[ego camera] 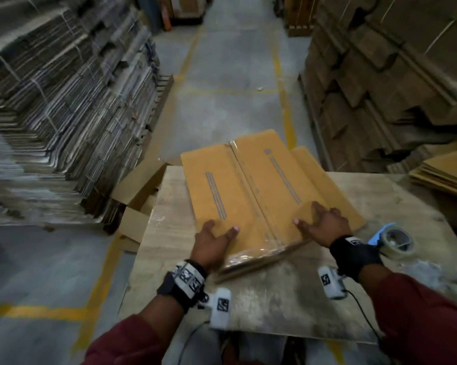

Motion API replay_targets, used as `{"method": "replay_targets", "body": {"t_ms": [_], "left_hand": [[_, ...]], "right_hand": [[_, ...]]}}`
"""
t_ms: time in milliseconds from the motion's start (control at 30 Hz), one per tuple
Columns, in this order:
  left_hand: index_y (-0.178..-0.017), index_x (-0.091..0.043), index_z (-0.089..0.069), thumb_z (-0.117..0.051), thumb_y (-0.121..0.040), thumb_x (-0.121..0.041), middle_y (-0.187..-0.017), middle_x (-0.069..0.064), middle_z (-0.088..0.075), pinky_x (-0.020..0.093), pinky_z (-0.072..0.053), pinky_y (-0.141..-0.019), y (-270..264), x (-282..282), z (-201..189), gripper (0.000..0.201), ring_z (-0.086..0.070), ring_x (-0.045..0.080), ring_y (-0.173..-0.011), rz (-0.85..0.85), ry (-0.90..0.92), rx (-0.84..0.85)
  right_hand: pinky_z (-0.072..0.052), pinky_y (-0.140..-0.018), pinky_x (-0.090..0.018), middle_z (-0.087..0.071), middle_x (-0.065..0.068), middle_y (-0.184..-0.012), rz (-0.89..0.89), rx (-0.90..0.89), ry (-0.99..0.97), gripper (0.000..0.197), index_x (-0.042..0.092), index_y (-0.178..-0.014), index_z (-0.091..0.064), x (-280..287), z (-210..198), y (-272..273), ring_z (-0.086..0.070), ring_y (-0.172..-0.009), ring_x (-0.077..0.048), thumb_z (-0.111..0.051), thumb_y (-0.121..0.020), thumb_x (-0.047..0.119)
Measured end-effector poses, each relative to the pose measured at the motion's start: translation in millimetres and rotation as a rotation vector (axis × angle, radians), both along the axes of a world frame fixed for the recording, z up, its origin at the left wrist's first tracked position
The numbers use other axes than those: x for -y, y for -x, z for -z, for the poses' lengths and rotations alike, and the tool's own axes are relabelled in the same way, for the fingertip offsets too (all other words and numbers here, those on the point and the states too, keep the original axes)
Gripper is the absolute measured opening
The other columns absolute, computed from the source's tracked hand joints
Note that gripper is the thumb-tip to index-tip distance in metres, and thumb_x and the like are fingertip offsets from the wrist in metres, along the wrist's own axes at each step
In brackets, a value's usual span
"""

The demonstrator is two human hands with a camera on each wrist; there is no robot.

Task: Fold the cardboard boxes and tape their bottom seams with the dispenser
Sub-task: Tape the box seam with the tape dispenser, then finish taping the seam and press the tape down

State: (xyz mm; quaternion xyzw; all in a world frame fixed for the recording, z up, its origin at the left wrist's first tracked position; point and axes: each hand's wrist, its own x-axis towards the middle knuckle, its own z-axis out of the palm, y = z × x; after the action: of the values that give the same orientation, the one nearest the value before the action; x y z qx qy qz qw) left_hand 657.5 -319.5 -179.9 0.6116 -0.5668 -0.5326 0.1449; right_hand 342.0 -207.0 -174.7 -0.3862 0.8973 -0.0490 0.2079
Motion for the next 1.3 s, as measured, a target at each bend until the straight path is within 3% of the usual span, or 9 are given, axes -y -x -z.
{"method": "replay_targets", "body": {"t_ms": [133,233,367,467,633,767,967,1100,1300], "left_hand": [[-0.138,-0.026,-0.052,-0.079,-0.055,-0.080,-0.142,0.013,-0.057,0.042,-0.047,-0.108,-35,46,-16,0.102,-0.057,0.032,-0.126,-0.020,0.014,0.153],[-0.143,-0.023,-0.051,-0.073,-0.050,-0.090,-0.147,0.016,-0.055,0.047,-0.045,-0.111,-53,75,-37,0.117,-0.053,0.035,-0.133,0.022,0.104,0.317],[-0.134,-0.026,-0.060,-0.077,-0.073,-0.072,-0.143,0.008,-0.059,0.046,-0.047,-0.108,-40,59,-79,0.078,-0.056,0.030,-0.129,-0.041,0.250,0.197],[-0.120,-0.033,-0.066,-0.074,-0.068,-0.073,-0.130,0.001,-0.068,0.039,-0.052,-0.099,-21,26,-85,0.065,-0.064,0.024,-0.117,-0.007,0.272,0.155],[-0.137,-0.033,-0.061,-0.077,-0.082,-0.058,-0.149,0.003,-0.055,0.037,-0.047,-0.106,3,-37,-44,0.062,-0.054,0.026,-0.134,0.222,0.328,0.266],[-0.146,-0.035,-0.055,-0.079,-0.085,-0.050,-0.165,0.013,-0.031,0.036,-0.033,-0.119,19,-55,-22,0.067,-0.034,0.030,-0.151,0.251,0.261,0.304],[-0.154,-0.040,-0.044,-0.070,-0.094,-0.041,-0.173,0.009,-0.009,0.044,-0.013,-0.128,27,-59,-15,0.066,-0.013,0.032,-0.158,0.467,0.357,0.543],[-0.149,-0.044,-0.049,-0.060,-0.099,-0.029,-0.170,0.001,-0.024,0.042,-0.028,-0.122,-5,-30,-17,0.054,-0.028,0.029,-0.154,0.585,0.470,0.619],[-0.135,-0.040,-0.065,-0.054,-0.097,-0.019,-0.159,0.000,-0.046,0.041,-0.047,-0.106,-47,27,-39,0.044,-0.049,0.028,-0.139,0.531,0.515,0.782]], "right_hand": [[-0.050,-0.091,-0.043,-0.054,-0.023,-0.129,-0.272,-0.103,-0.097,0.081,0.025,-0.153,-0.031,-14,-16,-54,-0.060,-0.113,-0.041,-0.047,-0.090,0.074],[-0.053,-0.079,-0.037,-0.069,-0.013,-0.108,-0.474,-0.124,-0.041,0.048,0.023,-0.118,-0.059,-23,-23,-96,-0.066,-0.100,-0.035,-0.045,-0.094,0.063],[-0.046,-0.066,-0.032,-0.071,-0.003,-0.080,-0.598,0.345,0.060,0.035,0.018,-0.085,-0.070,-19,-26,-153,-0.066,-0.074,-0.021,-0.055,-0.093,0.048],[-0.055,-0.071,-0.028,-0.075,0.006,-0.081,-0.600,0.587,0.058,0.023,0.017,-0.088,-0.078,-1,-29,-163,-0.068,-0.075,-0.014,-0.062,-0.087,0.033],[-0.052,-0.092,-0.034,-0.072,-0.007,-0.117,-0.359,0.195,0.306,0.038,0.028,-0.113,-0.075,72,-30,-79,-0.067,-0.109,-0.030,-0.060,-0.083,0.047],[-0.034,-0.117,-0.051,-0.031,-0.016,-0.162,-0.293,0.076,0.038,0.084,0.039,-0.155,-0.034,125,-11,-10,-0.031,-0.148,-0.037,-0.059,-0.081,0.068],[-0.044,-0.104,-0.044,-0.051,-0.012,-0.151,-0.398,0.059,0.062,0.070,0.038,-0.160,-0.023,101,1,-1,-0.052,-0.132,-0.039,-0.046,-0.099,0.063],[-0.050,-0.092,-0.043,-0.064,-0.017,-0.132,-0.462,-0.044,-0.004,0.059,0.052,-0.153,-0.027,49,-4,-15,-0.063,-0.113,-0.039,-0.029,-0.097,0.072],[-0.051,-0.086,-0.041,-0.066,-0.022,-0.123,-0.736,0.012,-0.079,0.067,0.023,-0.161,-0.017,-16,-4,-96,-0.064,-0.111,-0.039,-0.031,-0.105,0.056]]}}
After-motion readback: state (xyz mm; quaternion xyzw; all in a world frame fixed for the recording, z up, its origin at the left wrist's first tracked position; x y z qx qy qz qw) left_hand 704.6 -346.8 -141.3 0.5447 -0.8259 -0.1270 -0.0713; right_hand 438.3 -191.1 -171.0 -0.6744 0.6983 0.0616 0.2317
